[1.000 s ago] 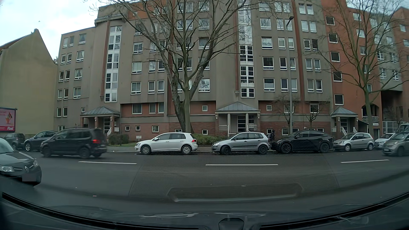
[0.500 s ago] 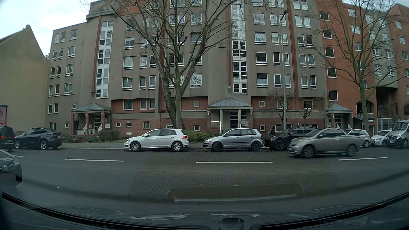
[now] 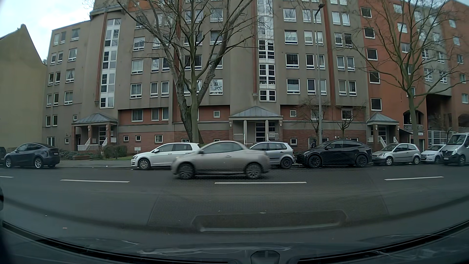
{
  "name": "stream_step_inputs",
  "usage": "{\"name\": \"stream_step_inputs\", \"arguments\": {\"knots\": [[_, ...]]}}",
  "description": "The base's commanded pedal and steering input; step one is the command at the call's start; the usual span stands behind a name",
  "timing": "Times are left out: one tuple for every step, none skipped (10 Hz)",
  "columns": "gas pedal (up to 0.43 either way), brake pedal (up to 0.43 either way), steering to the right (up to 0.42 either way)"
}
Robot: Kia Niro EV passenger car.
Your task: Follow the waypoints while adhering to traffic rules and regulations
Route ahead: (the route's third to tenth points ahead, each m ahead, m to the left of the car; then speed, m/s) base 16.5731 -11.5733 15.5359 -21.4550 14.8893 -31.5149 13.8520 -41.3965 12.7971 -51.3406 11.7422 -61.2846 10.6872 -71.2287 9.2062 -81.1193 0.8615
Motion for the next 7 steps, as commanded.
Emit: {"name": "stream_step_inputs", "arguments": {"knots": [[0.000, 0.195, 0.202], [0.000, 0.171, 0.205], [0.000, 0.159, 0.210], [0.000, 0.165, 0.225], [0.000, 0.171, 0.241], [0.000, 0.171, 0.259], [0.000, 0.171, 0.276]]}}
